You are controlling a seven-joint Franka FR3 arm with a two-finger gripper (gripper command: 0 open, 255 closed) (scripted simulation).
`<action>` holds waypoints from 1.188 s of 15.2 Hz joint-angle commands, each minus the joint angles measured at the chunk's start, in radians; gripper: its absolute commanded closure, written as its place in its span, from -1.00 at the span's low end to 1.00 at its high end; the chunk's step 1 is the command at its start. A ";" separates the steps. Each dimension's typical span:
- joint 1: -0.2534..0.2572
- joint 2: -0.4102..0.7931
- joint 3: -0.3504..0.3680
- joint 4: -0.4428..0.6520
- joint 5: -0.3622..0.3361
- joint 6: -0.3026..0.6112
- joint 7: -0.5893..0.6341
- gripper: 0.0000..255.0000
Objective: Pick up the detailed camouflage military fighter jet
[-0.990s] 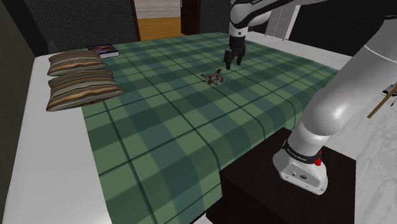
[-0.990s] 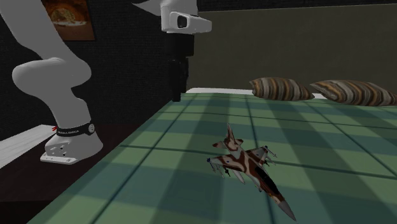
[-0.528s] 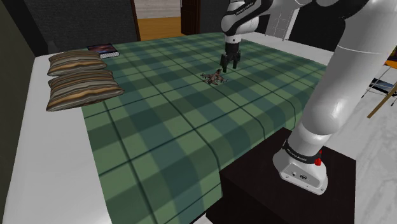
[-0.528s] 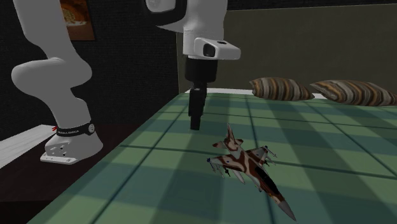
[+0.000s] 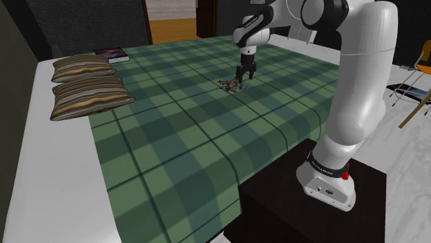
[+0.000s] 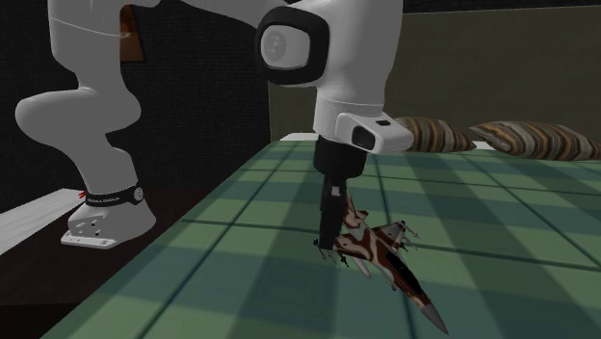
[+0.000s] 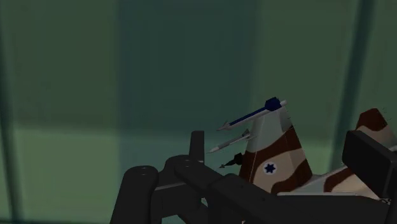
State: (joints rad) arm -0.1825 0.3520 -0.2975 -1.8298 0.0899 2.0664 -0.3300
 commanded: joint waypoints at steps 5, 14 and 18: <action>-0.009 0.049 0.006 -0.015 0.018 0.062 -0.013 -1.00; -0.010 0.060 0.008 -0.020 0.021 0.077 -0.015 1.00; -0.010 0.061 0.008 -0.021 0.022 0.079 -0.015 1.00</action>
State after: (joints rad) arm -0.1929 0.4106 -0.2902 -1.8504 0.1109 2.1421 -0.3450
